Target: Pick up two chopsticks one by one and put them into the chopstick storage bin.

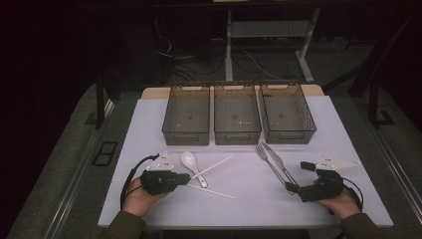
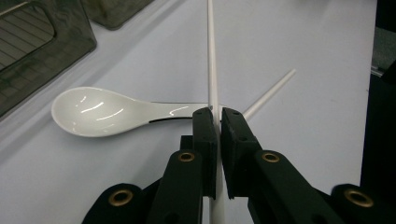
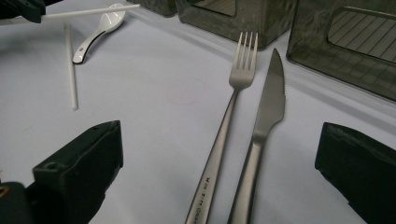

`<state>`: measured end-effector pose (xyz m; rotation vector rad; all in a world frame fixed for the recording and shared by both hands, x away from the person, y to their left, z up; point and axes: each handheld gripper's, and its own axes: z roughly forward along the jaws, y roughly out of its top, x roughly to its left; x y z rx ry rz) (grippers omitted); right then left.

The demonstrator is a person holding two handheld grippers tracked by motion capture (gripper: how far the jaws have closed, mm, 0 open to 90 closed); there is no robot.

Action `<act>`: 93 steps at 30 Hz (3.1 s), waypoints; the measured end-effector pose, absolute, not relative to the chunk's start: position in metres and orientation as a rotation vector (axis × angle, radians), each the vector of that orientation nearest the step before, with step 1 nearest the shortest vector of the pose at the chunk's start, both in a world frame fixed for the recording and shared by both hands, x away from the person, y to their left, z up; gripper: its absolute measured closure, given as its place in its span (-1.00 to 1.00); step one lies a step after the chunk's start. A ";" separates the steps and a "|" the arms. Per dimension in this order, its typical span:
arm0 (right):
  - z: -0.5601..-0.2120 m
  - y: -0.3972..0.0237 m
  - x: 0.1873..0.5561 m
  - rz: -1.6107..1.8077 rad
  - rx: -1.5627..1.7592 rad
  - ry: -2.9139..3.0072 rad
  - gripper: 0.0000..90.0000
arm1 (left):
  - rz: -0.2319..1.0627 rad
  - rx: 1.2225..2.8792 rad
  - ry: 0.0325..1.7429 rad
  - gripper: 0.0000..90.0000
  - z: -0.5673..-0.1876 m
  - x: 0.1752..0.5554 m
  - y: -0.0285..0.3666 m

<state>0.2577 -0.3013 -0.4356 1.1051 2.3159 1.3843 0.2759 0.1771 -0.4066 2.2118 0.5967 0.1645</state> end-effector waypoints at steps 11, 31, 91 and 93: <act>-0.435 -0.299 0.259 1.386 1.098 2.315 -0.98 | 0.200 2.177 0.638 0.86 -0.395 0.288 0.176; -0.435 -0.297 0.259 1.390 1.098 2.318 -0.98 | 0.256 2.088 0.697 0.86 -0.373 0.317 0.183; -0.433 -0.299 0.258 1.412 1.090 2.310 -0.98 | 0.475 2.023 1.062 0.86 -0.373 0.467 0.174; -0.433 -0.299 0.258 1.413 1.090 2.310 -0.98 | 0.472 2.035 1.075 0.86 -0.375 0.468 0.173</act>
